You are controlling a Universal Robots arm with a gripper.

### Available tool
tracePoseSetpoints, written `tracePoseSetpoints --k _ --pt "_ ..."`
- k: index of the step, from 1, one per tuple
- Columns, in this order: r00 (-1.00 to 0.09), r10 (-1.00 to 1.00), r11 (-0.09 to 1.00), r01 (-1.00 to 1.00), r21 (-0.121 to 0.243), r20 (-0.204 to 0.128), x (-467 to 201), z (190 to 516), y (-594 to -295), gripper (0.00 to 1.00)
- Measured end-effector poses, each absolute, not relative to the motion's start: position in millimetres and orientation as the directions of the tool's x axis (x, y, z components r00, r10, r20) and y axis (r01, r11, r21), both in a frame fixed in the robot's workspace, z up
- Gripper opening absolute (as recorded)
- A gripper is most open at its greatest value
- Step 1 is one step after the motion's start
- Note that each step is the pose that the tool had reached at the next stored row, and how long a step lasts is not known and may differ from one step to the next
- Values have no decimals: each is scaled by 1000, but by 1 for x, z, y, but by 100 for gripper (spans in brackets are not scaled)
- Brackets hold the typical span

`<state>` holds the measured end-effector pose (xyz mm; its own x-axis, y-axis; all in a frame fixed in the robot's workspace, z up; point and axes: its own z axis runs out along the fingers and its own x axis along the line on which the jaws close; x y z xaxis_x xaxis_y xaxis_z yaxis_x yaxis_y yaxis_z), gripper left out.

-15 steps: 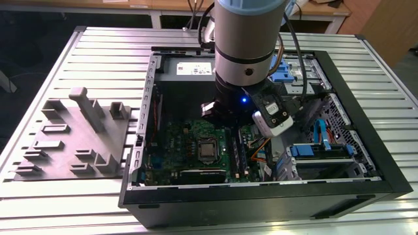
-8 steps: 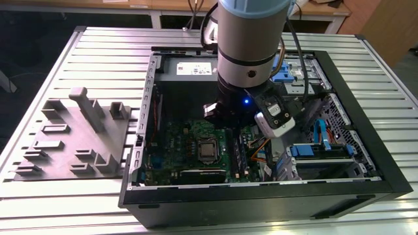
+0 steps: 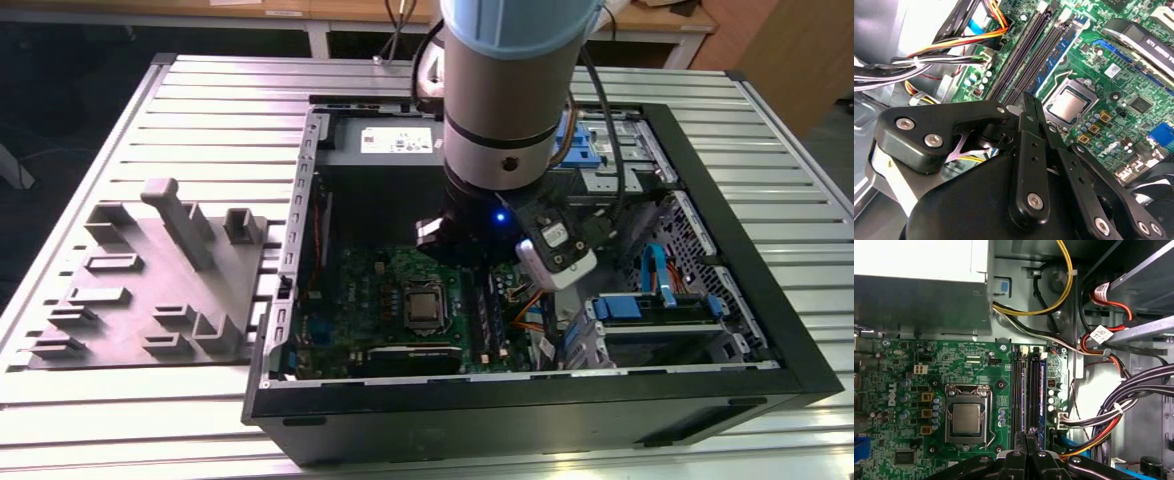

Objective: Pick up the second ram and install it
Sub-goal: 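Insert the second ram into the second slot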

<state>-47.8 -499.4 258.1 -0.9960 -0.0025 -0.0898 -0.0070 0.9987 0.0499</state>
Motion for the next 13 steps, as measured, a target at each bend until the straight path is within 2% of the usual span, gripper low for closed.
tracePoseSetpoints --k 13 --pt "-996 3 999 -2 50 -90 -44 249 -499 11"
